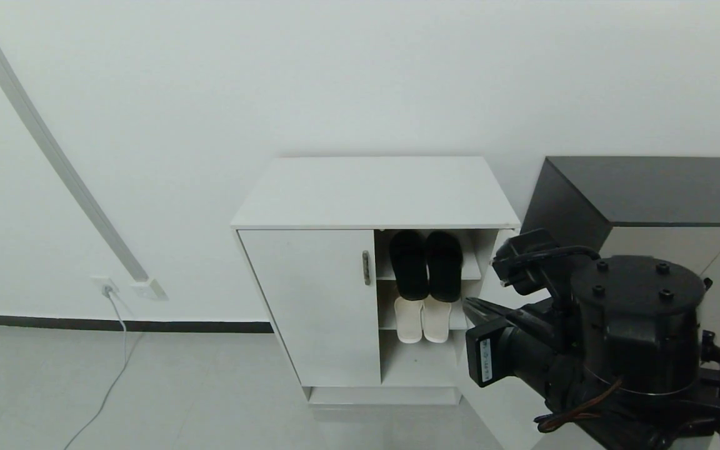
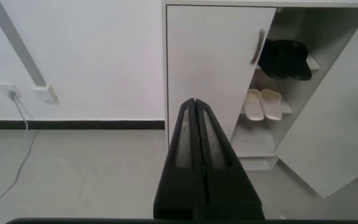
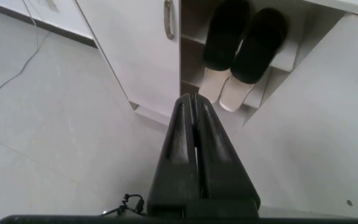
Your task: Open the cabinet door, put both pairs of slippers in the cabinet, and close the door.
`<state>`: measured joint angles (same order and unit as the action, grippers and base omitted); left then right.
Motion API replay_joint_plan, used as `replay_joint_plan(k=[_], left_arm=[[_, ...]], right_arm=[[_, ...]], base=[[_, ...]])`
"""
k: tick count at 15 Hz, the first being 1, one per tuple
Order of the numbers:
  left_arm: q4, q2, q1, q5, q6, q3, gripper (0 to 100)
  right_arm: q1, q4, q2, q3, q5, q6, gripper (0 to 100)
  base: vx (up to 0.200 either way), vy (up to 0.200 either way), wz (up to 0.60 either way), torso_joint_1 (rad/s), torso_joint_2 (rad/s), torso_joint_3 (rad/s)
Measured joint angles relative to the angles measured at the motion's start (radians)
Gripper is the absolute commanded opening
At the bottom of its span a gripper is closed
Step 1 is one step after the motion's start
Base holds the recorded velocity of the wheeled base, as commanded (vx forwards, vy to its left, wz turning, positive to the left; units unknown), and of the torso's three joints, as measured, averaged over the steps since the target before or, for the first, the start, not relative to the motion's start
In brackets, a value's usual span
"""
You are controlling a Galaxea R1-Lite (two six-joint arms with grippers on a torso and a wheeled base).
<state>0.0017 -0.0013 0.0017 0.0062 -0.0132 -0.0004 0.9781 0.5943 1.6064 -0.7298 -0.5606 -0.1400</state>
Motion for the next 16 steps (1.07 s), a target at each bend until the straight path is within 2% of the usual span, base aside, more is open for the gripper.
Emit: replay_joint_plan(k=[5,14,16], left_arm=[[0.0,0.0,-0.001,0.001,-0.001,0.0,0],[0.0,0.0,0.0,0.0,0.0,0.0,0],[0.0,0.0,-0.001,0.0,0.0,0.0,0]], right_arm=[[-0.003,0.001,-0.002,0.008,0.001,0.012,0],[-0.071,0.045,0.003,0.016,0.001,0.033,0],[-0.078,0.045,0.004,0.016,0.004,0.033,0]], base=[[0.0,0.0,-0.6,0.002,0.0,0.0],[0.0,0.0,0.0,0.0,0.0,0.0],[-0.2,0.0,0.0,0.005,0.0,0.002]])
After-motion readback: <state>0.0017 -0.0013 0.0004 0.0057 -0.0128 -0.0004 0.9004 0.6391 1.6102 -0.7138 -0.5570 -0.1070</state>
